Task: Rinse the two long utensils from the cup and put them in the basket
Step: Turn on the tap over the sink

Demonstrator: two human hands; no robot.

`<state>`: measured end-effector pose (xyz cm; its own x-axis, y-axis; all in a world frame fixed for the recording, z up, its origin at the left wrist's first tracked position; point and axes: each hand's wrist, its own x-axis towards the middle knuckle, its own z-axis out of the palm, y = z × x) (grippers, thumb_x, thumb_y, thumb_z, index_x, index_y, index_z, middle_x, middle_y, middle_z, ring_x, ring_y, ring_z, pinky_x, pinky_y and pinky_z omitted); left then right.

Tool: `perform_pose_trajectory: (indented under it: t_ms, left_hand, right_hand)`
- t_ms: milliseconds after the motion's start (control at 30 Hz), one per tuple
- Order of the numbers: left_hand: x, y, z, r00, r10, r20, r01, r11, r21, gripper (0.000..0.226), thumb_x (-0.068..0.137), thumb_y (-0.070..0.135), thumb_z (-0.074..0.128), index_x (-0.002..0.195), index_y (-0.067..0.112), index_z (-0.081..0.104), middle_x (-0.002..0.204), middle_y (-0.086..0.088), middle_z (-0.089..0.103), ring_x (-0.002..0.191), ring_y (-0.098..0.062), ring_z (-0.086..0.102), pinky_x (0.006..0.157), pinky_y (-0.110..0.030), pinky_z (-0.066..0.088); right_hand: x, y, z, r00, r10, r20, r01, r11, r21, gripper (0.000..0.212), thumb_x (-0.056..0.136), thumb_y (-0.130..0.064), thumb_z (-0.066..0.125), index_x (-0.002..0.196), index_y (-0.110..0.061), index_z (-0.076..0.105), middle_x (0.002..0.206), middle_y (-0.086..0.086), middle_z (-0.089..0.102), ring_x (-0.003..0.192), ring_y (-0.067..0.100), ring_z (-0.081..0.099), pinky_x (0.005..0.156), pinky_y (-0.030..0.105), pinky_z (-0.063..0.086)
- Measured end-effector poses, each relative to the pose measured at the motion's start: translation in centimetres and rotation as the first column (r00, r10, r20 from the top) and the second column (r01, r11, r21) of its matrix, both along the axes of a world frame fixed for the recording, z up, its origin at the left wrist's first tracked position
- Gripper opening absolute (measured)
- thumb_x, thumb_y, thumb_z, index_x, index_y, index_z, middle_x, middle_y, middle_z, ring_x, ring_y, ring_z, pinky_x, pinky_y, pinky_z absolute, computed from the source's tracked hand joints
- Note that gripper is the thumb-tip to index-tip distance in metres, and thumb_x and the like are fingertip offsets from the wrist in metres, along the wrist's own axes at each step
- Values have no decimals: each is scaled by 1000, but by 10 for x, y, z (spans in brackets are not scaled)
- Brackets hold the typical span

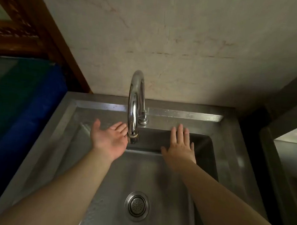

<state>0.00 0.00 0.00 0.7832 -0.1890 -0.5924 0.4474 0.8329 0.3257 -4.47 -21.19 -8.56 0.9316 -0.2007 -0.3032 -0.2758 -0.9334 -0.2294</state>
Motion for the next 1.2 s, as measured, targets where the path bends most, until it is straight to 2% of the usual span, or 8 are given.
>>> perform_pose_trajectory:
  t_ms: [233,733,1200]
  left_hand:
    - [6,-2,18,998,61,5,-61,998,-13,92,90,61,32,143,-12,19,153,-33,20,141,-44,20,117,-53,14]
    - [17,-2,35,1000,17,27,-18,1000,24,95,90,62,31,145,-13,11,154,-35,9,143,-47,9,117,-53,9]
    - [20,2,38,997,-30,73,30,1000,9,97,90,64,27,139,-19,14,150,-39,15,140,-51,15,116,-55,13]
  right_hand:
    - [0,-2,5,998,33,-45,-33,999,-12,89,94,-56,41,151,-26,-20,157,1,-35,144,26,-30,121,56,9]
    - [2,-1,2,998,30,-46,-31,999,-12,91,93,-56,42,150,-25,-21,157,2,-35,144,27,-29,121,55,10]
    - [2,-1,-1,999,34,-39,-35,999,-16,90,94,-55,42,150,-24,-21,157,3,-35,144,28,-30,121,55,11]
